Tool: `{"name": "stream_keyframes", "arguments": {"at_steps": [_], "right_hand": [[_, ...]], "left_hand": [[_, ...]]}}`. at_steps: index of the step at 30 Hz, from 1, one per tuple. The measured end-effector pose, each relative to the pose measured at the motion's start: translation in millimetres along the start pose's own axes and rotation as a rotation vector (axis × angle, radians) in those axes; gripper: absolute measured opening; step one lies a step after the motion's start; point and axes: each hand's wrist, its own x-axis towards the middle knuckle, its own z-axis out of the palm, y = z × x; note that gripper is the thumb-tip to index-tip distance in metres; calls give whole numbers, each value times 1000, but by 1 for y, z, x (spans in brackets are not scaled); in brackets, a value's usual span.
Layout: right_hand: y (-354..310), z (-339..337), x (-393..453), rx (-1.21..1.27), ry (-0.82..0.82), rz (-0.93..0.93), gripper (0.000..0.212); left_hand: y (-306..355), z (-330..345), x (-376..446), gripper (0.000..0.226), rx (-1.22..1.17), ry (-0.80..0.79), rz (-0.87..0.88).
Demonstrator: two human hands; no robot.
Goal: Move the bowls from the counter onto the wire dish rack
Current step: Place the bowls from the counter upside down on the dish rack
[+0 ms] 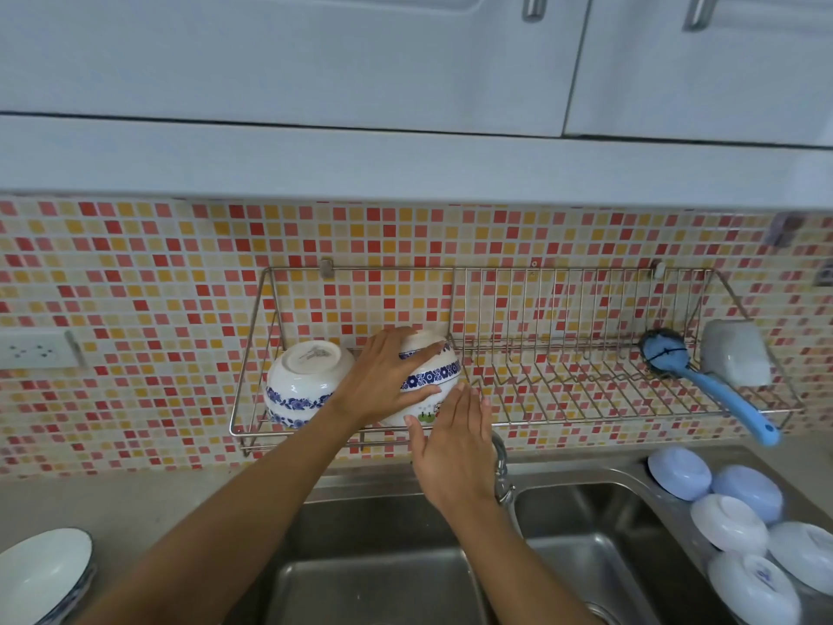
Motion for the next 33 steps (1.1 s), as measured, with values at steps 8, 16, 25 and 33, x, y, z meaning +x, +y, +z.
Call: {"name": "stream_keyframes", "arguments": {"at_steps": [8, 16, 25, 33], "right_hand": [[0, -6, -1, 129, -18, 46, 92], [1, -12, -1, 248, -17, 44, 95], [3, -10, -1, 207, -34, 19, 94], [6, -1, 1, 171, -2, -20, 85]], "left_hand": [[9, -3, -10, 77, -254, -47, -104], [13, -9, -20, 102, -434, -113, -192], [-3, -9, -10, 101, -435, -194, -208], [-8, -2, -24, 86, -373, -137, -104]]}}
